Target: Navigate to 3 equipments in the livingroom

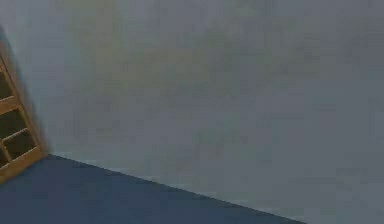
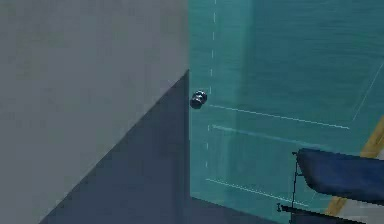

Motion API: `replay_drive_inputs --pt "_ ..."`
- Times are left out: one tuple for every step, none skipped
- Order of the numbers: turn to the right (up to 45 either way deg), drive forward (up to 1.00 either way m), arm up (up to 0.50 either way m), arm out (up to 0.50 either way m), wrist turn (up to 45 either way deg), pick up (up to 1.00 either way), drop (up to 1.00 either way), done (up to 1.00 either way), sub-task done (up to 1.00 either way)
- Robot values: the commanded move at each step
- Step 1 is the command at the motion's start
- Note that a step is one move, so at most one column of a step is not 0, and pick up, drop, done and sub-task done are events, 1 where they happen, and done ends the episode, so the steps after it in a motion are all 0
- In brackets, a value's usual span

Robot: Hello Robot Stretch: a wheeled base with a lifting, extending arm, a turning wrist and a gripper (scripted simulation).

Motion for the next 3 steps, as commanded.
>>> replay_drive_inputs --pt "18.0 0.0 0.0 0.0 0.0 0.0 0.0 0.0 0.0" --pt "0.0 0.3 0.0 0.0 0.0 0.0 0.0 0.0 0.0" --pt "-45.0 0.0 0.0 0.0 0.0 0.0 0.0 0.0 0.0"
